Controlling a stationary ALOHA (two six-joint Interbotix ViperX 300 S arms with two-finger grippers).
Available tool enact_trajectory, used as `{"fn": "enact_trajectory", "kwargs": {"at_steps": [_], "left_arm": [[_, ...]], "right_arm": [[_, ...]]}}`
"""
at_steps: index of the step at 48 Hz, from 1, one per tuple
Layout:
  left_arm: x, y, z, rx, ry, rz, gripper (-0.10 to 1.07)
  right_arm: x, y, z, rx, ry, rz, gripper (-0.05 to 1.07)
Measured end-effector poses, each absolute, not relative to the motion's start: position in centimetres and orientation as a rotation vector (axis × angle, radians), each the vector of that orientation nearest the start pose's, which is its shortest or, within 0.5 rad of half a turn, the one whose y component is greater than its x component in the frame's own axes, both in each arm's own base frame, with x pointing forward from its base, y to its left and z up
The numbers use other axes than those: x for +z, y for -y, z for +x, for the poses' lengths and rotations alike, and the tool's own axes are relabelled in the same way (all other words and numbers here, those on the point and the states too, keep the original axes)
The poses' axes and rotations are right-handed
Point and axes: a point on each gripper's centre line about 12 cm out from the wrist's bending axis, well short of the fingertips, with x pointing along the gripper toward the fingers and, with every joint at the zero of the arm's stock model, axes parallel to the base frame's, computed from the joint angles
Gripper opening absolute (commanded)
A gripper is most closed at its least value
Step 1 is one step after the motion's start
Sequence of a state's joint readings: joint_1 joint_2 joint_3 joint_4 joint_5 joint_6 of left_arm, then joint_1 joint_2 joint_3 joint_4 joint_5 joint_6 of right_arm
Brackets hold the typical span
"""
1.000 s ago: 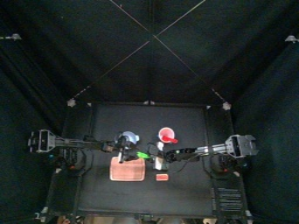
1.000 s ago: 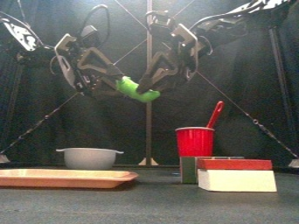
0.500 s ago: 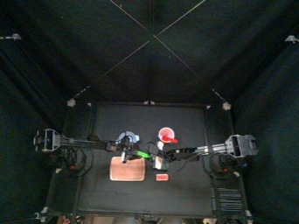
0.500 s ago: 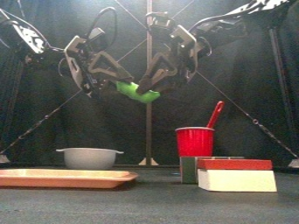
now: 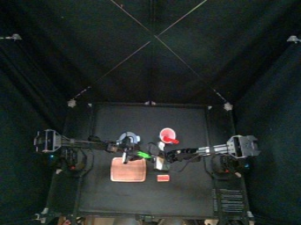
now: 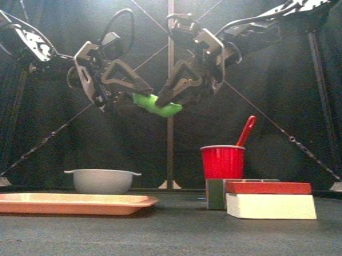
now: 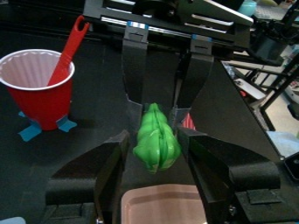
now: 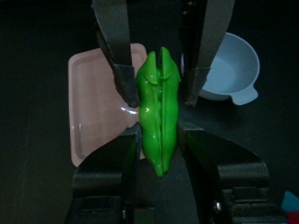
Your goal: Hand over peas
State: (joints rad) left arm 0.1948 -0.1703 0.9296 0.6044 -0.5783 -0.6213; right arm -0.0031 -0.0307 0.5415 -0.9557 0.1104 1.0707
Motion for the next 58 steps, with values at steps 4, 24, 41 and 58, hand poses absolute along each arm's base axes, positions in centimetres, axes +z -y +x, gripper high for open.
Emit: {"fn": "enact_trajectory", "kwargs": {"at_steps": [4, 24, 41, 58], "left_arm": [[19.67, -2.87, 33.47, -0.107, -0.263, -0.165, 0.79], [19.72, -2.87, 33.46, -0.107, -0.262, -0.168, 0.60], [19.77, -2.81, 33.45, -0.109, -0.260, -0.162, 0.60], [19.40, -2.97, 33.21, -0.100, -0.276, -0.166, 0.60]], "right_arm": [[21.80, 1.27, 41.07, -0.127, -0.569, 0.090, 0.59], [21.83, 1.27, 41.10, -0.122, -0.566, 0.087, 0.63], [21.94, 1.13, 41.19, -0.108, -0.554, 0.101, 0.92], [21.90, 1.20, 41.16, -0.114, -0.558, 0.098, 0.95]]}}
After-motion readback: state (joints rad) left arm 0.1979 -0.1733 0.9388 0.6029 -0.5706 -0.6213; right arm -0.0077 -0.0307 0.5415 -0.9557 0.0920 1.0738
